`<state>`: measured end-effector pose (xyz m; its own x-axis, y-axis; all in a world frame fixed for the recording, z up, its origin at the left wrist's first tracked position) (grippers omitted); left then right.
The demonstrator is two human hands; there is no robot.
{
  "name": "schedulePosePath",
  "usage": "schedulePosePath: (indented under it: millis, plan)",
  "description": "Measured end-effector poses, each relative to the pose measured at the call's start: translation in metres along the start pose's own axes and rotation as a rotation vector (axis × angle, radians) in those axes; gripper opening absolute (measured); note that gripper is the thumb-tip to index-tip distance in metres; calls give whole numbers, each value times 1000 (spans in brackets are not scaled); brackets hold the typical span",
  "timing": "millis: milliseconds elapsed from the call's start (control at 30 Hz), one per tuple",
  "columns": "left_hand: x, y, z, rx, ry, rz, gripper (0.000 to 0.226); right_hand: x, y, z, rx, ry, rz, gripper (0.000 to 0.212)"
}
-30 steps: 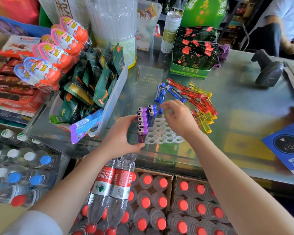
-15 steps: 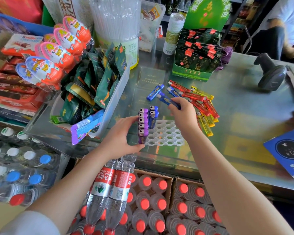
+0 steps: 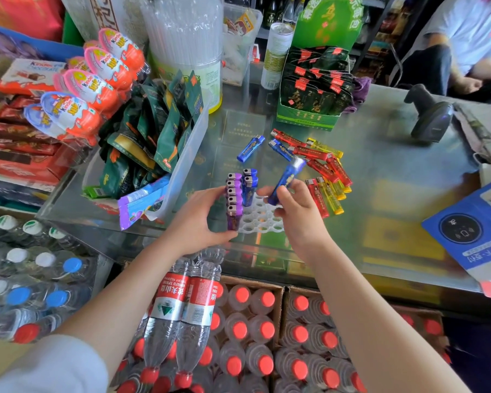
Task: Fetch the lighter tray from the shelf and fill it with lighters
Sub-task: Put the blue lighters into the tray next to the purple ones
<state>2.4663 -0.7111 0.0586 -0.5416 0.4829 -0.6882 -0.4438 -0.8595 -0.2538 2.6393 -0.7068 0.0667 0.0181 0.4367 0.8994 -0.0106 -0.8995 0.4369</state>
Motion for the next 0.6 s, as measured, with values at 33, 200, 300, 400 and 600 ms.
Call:
schedulePosePath:
  millis: [33, 200, 300, 400, 600]
  plan:
    - [1, 0, 0, 3, 5, 2, 77, -1, 2, -2, -24, -14, 12, 11]
    - [4, 0, -2, 17, 18, 7, 79, -4, 9, -10, -197, 120, 98, 22]
    - [4, 1, -2, 12, 20, 13, 78, -4, 10, -14, -250, 295, 138, 19]
    - [3, 0, -1, 14, 7, 8, 77, -1, 10, -17, -283, 409, 181, 8]
    - [4, 0, -2, 24, 17, -7, 77, 7, 15, -19, -303, 646, 315, 9]
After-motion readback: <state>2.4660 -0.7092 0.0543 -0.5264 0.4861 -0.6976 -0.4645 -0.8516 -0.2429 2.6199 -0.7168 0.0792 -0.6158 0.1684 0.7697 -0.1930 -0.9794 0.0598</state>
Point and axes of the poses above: each hand's wrist, its own y-axis away from the middle knuckle, its own z-axis out of the back of the hand, x = y × z, the point moved 6 cm from there along -y, towards the middle knuckle, and after that the axes turned 15 degrees about -z, right-handed, at the moved point
